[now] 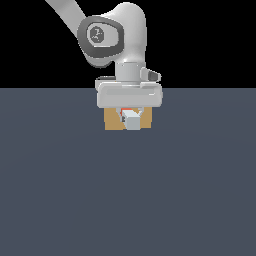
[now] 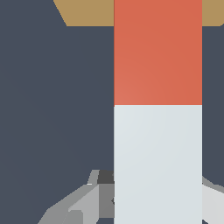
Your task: Insert the peg into the horizontal hole in a box.
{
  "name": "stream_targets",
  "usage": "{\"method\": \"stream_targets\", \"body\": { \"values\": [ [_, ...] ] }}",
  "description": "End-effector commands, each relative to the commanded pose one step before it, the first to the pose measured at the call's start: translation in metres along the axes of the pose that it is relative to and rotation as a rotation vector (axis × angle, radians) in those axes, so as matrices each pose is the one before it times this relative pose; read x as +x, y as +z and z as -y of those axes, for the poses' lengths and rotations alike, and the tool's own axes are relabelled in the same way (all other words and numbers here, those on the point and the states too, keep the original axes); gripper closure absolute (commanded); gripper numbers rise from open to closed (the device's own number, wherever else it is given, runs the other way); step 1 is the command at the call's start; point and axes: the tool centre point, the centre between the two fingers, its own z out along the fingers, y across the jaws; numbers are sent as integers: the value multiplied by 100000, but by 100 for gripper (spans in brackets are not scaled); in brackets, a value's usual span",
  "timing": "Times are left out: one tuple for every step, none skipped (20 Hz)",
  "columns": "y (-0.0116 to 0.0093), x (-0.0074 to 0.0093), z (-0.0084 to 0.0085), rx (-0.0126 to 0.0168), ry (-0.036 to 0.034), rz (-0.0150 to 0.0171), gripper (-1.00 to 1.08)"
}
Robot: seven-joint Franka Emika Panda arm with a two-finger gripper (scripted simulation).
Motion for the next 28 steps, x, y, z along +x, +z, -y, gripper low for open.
{"method": "stream_targets", "body": {
  "values": [
    [-304,-12,-242,-608,67,-25,108],
    [0,0,0,0,0,0,108],
    [0,0,0,0,0,0,108],
    [178,-9,125,355,-4,15,108],
    [0,42,2,0,0,0,108],
    [0,127,5,0,0,0,108],
    [1,212,9,0,0,0,108],
    [1,297,11,0,0,0,108],
    [1,381,12,0,0,0,108],
    [-29,466,18,-48,0,-6,108],
    [2,551,13,0,0,0,108],
    [2,637,13,0,0,0,108],
    [-28,721,16,-49,1,-5,108],
    [3,808,10,0,0,0,108],
    [-27,892,13,-49,3,-5,108],
    [-27,979,11,-48,4,-5,108],
    [4,977,3,0,0,0,108],
    [-27,890,4,-48,5,-4,108],
    [3,811,-5,0,0,0,108],
    [-28,724,-6,-48,5,-3,108],
    [3,644,-16,0,0,0,108],
    [2,560,-21,0,0,0,108],
    [-29,473,-21,-49,4,0,108],
    [1,390,-28,0,0,0,108],
    [1,304,-29,0,0,0,108],
    [1,217,-25,0,0,0,108],
    [0,130,-18,0,0,0,108],
    [0,43,-6,0,0,0,108]
  ]
}}
